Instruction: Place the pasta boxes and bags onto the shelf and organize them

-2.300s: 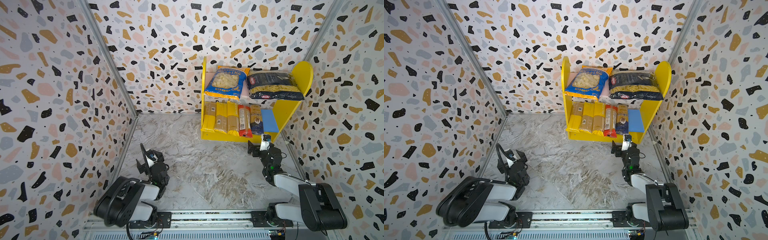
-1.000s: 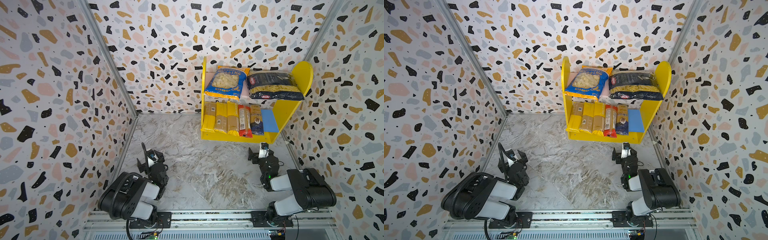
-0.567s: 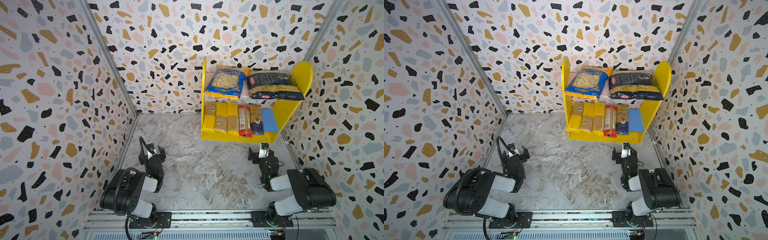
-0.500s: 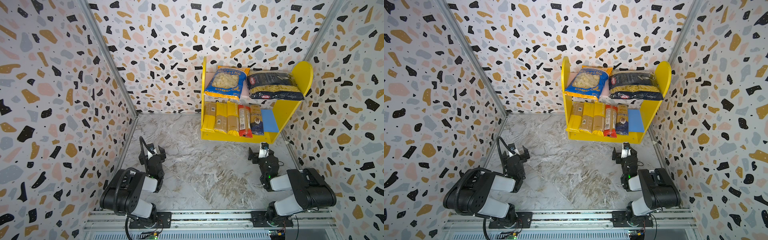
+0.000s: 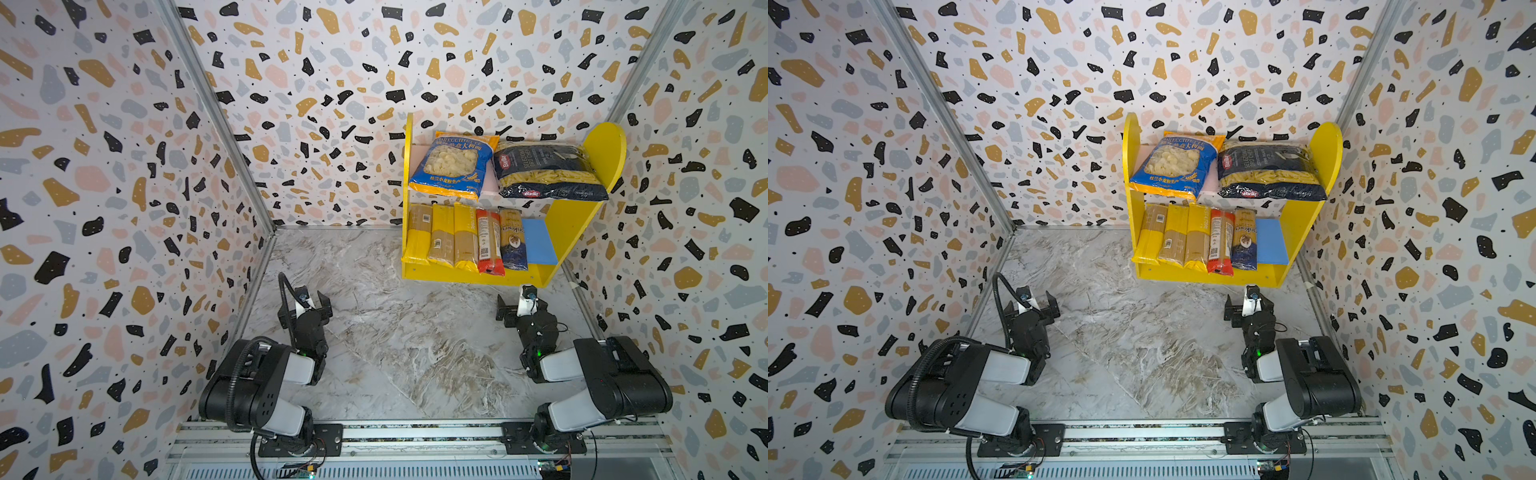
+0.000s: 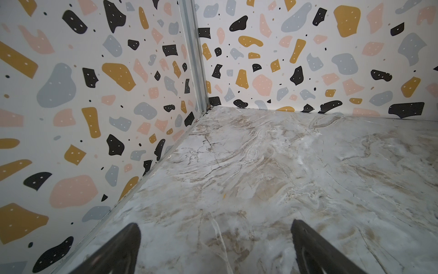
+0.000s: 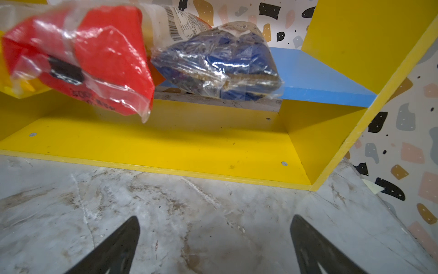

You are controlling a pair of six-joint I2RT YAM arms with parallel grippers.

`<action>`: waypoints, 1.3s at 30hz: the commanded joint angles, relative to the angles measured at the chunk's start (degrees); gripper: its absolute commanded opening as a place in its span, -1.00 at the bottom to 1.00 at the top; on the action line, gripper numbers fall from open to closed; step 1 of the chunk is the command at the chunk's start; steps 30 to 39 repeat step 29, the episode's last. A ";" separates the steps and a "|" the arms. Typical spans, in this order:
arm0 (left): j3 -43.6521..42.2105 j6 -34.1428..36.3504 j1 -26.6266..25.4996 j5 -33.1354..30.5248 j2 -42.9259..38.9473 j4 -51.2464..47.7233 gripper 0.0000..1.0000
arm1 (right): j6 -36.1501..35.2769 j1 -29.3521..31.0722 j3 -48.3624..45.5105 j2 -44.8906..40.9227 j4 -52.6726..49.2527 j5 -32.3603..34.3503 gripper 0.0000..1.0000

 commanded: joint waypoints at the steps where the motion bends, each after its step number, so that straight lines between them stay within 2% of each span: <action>1: 0.35 -0.63 0.27 0.08 -0.97 1.53 0.99 | 0.00 -0.26 1.47 -0.28 0.23 -0.71 0.98; 19: 0.18 -0.94 0.27 1.12 -1.41 1.18 0.99 | -0.06 -0.26 1.57 -0.22 0.11 -0.78 0.98; 26: 0.28 -0.90 0.27 1.20 -1.32 1.09 0.99 | 0.12 -0.78 2.09 0.03 -0.80 -2.01 0.98; 28: 0.29 -0.90 0.27 1.19 -1.31 1.09 0.99 | -1.17 -0.77 1.86 -0.33 -0.46 -4.63 0.98; 39: 0.27 -0.90 0.27 1.21 -1.31 1.09 0.99 | -1.12 -0.76 1.81 -0.29 -0.48 -4.68 0.98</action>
